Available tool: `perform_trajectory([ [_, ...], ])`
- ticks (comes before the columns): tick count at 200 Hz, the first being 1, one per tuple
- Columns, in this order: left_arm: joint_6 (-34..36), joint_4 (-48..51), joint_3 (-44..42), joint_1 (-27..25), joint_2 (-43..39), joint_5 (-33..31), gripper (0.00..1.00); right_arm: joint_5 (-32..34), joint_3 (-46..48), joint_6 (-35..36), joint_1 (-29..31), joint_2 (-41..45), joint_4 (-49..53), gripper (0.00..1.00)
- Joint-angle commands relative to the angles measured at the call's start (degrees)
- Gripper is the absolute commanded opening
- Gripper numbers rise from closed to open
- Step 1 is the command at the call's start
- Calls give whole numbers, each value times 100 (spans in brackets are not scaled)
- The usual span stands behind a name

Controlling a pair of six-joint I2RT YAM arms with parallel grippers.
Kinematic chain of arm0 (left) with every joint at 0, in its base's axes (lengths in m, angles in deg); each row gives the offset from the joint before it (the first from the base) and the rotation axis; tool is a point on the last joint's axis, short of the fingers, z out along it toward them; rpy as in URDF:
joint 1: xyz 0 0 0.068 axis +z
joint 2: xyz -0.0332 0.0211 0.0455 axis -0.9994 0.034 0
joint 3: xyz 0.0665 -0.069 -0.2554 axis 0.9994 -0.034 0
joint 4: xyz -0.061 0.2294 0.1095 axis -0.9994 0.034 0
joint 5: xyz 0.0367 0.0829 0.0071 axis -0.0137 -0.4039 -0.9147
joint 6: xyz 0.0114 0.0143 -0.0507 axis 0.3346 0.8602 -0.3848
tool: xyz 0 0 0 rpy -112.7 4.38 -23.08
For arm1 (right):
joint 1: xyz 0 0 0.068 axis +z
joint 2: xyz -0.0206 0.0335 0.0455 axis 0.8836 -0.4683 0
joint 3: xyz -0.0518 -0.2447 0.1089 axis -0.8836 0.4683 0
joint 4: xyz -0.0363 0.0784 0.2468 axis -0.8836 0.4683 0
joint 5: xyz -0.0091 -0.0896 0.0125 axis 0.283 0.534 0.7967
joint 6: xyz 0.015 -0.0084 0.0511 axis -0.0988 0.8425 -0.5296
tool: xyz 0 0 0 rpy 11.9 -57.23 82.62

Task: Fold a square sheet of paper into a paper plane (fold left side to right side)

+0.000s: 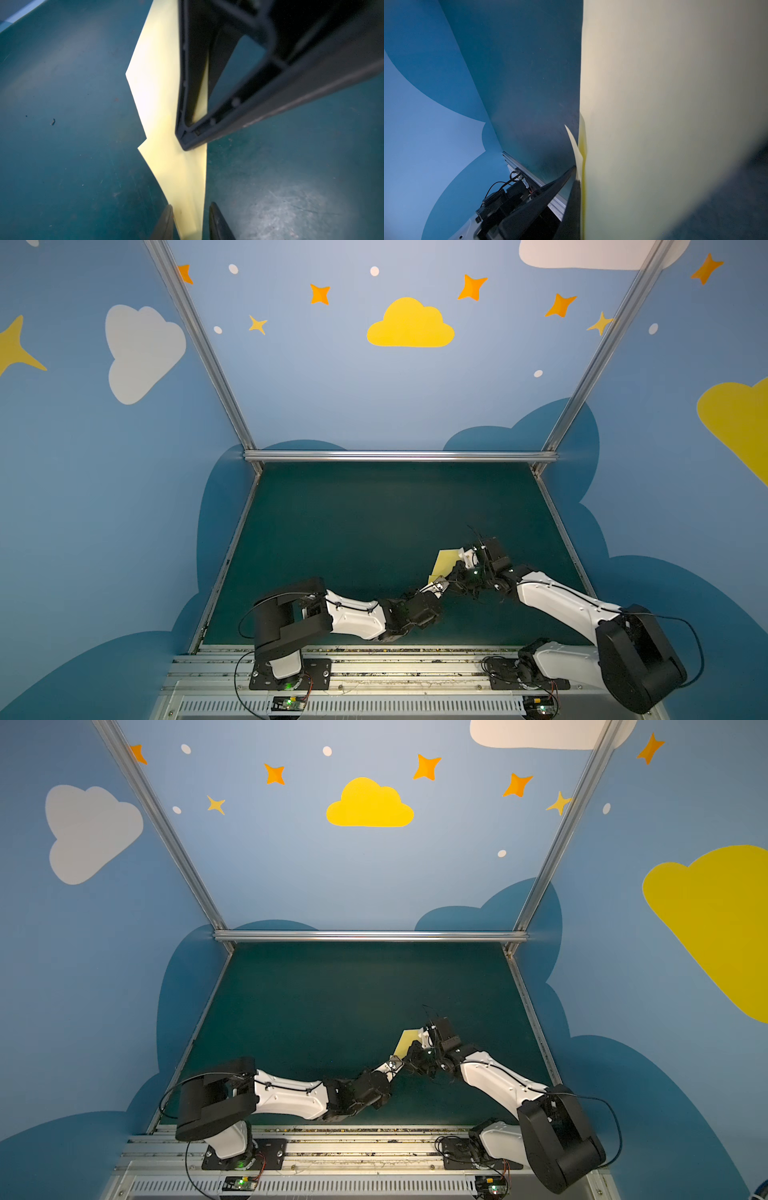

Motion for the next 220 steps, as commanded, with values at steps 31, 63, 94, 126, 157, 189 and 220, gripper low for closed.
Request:
perform_trajectory([
  [31, -54, -175, 44, 135, 62, 71, 16, -76, -134, 9, 56, -78, -28, 0],
  [63, -27, -157, 22, 152, -4, 271, 4, -77, -140, 34, 56, -96, -28, 0],
  [94, -184, 73, 22, 243, -128, 659, 3, -115, -217, 168, -81, -197, -18, 28],
  [126, -572, 487, -21, 417, -400, 1088, 3, -227, -175, 199, -455, 172, 18, 56],
  [157, -816, 777, -109, 547, -476, 1419, 3, -88, 27, 118, -676, 789, 334, 60],
  [189, -1044, 1006, -241, 566, -521, 1289, 3, -79, 293, 277, -743, 1028, 466, 60],
  [220, -1144, 1161, -350, 567, -640, 1141, 4, -752, 437, 634, -686, 604, 118, 56],
])
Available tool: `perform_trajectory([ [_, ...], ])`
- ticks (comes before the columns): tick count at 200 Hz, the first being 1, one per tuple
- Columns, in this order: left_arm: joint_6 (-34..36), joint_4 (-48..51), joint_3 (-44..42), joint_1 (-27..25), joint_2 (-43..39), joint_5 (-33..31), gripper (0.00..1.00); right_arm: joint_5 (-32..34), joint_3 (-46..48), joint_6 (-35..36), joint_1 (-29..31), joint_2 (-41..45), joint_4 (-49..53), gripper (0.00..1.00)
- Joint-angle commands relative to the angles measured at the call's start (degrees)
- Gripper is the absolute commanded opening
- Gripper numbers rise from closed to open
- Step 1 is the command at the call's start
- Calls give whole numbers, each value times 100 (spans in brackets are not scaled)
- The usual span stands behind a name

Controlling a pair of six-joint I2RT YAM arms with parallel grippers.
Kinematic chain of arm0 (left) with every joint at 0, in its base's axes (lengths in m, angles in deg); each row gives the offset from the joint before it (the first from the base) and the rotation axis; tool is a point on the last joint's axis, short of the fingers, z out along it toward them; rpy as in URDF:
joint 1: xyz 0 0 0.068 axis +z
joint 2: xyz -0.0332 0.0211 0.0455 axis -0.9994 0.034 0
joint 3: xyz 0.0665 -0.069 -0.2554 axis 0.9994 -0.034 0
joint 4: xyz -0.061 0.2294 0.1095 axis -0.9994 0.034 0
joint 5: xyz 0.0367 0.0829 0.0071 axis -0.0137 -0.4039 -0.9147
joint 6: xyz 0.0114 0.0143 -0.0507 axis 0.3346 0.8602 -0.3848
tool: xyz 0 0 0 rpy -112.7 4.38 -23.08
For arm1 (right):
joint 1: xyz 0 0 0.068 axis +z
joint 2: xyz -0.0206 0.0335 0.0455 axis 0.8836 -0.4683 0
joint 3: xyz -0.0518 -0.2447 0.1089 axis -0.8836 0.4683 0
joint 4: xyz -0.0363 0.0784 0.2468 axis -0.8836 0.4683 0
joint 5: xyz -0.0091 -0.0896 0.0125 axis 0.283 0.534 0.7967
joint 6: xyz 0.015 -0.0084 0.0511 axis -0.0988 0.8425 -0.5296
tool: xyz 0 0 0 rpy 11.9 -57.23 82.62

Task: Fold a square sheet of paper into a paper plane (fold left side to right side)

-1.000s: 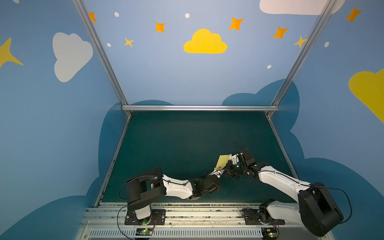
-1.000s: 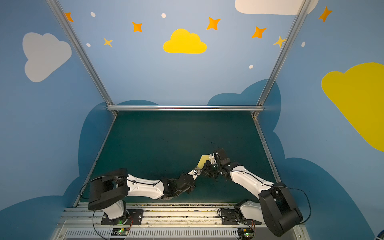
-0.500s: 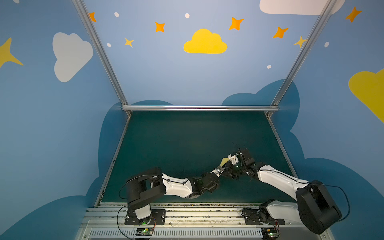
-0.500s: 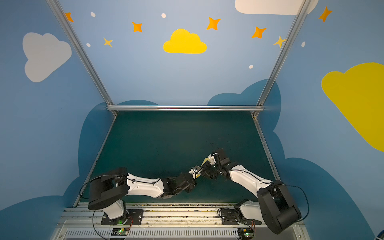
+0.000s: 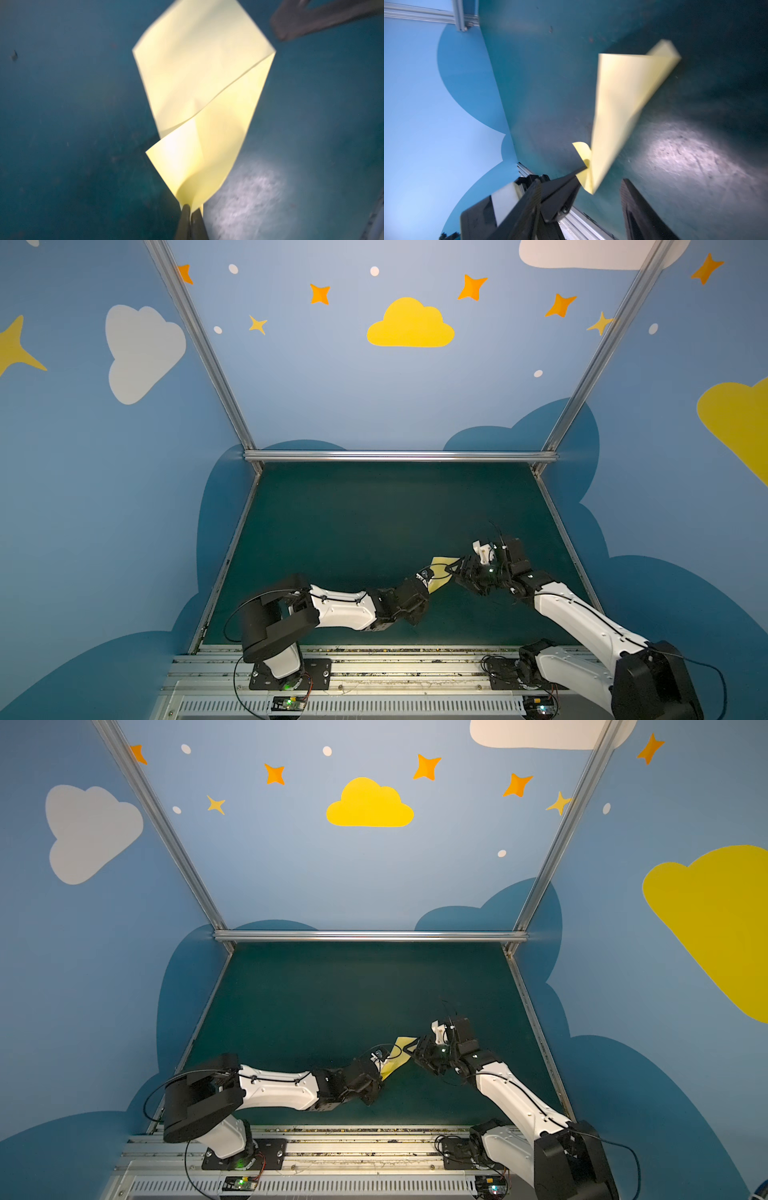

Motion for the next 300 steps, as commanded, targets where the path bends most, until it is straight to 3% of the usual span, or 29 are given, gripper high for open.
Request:
perform_trajectory([
  [1, -193, 323, -82, 11, -198, -85, 4, -509, 134, 370, 46, -324, -60, 56],
  [33, -225, 332, -98, 10, -179, -120, 7, -509, 109, 391, 389, -800, -421, 48],
  [152, -269, 184, -204, 10, -316, -107, 30, -202, 11, 271, 583, -923, -508, 55],
  [243, -158, 126, -156, 10, -281, -107, 25, -173, 35, 263, 580, -915, -497, 54],
  [300, -158, 230, -65, 10, -330, -457, 44, -180, 10, 267, 590, -970, -524, 52],
])
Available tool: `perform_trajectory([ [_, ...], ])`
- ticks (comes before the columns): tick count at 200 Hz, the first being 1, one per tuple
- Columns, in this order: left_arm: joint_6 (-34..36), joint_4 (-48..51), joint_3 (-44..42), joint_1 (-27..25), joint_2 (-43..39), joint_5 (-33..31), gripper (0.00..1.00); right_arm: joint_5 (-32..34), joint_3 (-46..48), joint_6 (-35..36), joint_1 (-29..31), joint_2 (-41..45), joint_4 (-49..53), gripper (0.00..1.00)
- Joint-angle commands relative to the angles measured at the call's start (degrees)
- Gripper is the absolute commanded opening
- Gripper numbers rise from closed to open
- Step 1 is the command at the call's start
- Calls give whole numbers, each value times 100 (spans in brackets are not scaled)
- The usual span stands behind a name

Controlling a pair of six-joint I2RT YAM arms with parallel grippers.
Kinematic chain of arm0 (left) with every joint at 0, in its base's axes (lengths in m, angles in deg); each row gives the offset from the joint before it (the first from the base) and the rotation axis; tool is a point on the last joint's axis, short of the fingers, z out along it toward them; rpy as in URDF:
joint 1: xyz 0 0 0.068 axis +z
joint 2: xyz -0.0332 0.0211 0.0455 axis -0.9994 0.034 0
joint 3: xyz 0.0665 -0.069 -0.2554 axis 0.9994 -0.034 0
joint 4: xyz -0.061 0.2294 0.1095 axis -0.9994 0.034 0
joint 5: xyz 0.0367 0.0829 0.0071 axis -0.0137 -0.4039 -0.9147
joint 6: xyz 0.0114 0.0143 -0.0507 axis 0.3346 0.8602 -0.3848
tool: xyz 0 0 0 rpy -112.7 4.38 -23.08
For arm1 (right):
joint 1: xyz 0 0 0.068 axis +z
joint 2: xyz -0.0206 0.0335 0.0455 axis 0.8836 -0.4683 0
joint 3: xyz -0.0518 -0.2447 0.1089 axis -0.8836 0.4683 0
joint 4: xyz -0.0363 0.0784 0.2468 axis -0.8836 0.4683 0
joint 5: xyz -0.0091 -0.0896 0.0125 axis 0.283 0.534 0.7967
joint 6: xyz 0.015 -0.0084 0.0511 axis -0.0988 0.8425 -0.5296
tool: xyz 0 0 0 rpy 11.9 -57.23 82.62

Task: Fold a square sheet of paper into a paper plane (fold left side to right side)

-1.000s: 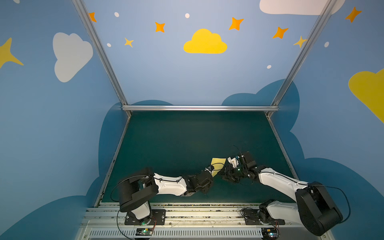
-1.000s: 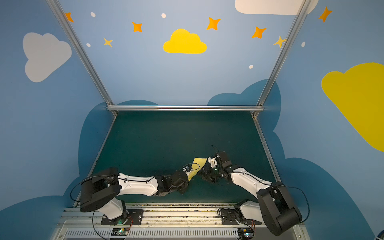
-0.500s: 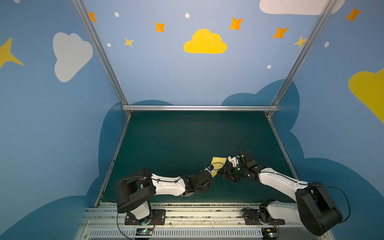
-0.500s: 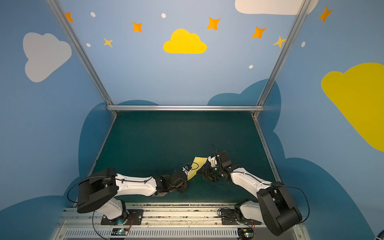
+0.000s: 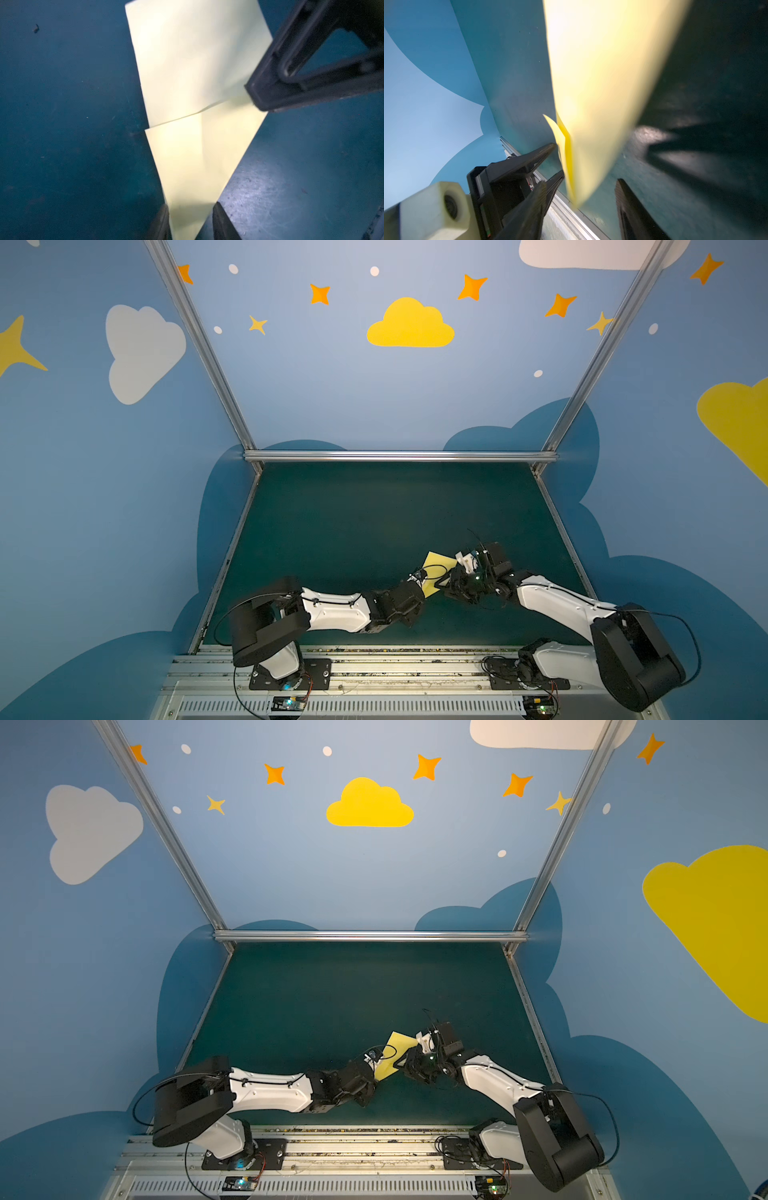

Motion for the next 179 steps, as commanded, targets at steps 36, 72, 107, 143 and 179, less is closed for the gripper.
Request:
perform_trajectory([
  [36, 236, 77, 105, 2, -130, -393, 46, 30, -63, -20, 17, -92, -98, 51],
  [72, 387, 15, 86, -34, -383, -471, 48, 74, -58, -55, 21, -219, -212, 49],
  [107, 694, 50, 303, -62, -207, -153, 52, 82, -130, -95, 17, -328, -299, 28],
  [143, 981, 15, 507, -86, 180, -88, 54, 63, -230, -73, 16, -354, -242, 6],
  [179, 1111, -68, 613, -86, 466, -247, 54, 62, -338, -9, 21, -304, -113, 0],
])
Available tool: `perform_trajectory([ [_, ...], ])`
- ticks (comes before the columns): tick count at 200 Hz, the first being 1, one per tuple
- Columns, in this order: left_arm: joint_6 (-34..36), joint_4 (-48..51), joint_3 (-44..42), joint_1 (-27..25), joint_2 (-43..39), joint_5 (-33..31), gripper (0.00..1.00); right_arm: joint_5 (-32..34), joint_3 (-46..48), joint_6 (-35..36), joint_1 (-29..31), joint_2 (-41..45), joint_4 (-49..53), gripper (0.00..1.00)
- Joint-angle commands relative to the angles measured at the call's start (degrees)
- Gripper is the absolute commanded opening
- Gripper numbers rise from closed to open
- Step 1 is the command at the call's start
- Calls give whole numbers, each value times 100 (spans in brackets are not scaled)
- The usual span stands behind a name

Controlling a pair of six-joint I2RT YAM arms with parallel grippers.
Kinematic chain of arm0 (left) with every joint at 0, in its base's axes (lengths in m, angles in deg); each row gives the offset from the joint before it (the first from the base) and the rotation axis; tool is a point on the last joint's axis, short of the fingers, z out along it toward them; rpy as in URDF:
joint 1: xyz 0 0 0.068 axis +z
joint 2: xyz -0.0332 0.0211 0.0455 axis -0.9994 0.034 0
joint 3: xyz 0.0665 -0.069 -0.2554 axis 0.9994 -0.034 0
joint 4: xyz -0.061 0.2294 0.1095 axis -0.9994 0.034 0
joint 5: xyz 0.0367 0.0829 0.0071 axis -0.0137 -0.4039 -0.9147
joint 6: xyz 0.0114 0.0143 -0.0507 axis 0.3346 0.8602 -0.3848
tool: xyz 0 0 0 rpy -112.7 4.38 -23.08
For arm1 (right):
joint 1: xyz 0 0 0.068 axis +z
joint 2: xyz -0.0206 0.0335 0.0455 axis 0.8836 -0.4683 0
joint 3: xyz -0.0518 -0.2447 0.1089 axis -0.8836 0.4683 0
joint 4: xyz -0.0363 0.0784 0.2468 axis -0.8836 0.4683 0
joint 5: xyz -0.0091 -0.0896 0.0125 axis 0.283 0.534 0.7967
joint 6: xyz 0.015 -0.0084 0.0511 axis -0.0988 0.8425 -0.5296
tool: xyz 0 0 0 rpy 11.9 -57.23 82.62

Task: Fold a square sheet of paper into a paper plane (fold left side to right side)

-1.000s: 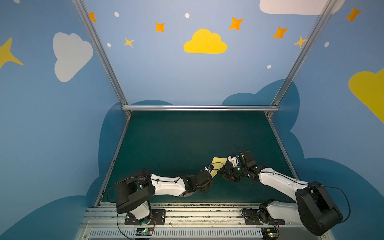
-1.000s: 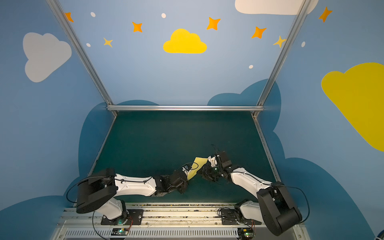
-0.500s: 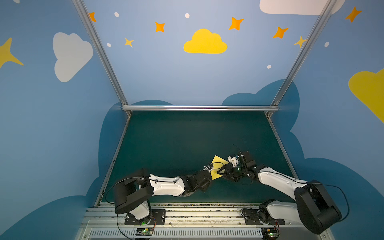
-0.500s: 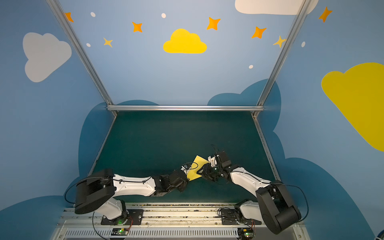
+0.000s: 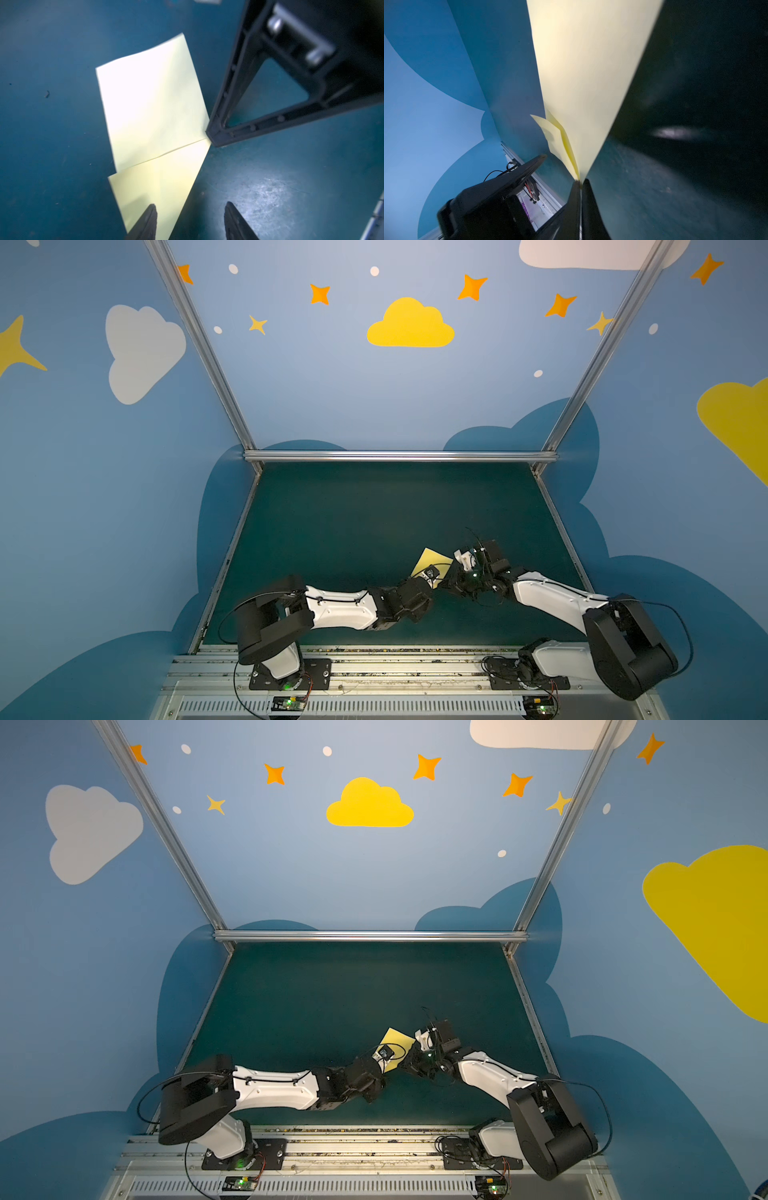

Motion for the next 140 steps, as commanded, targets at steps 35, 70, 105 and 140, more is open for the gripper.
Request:
perform_trajectory([
  [35, 254, -136, 86, -9, 327, -503, 54, 12, -200, 110, 8, 37, 152, 0],
  [70, 335, -196, 86, 12, 437, -765, 51, -8, -199, 116, 6, 18, 125, 0],
  [105, 372, -252, 99, 78, 511, -723, 37, -59, -191, 106, -23, 16, 92, 0],
  [140, 450, -251, 170, 182, 580, -611, 28, -111, -210, 106, -70, 8, 80, 0],
])
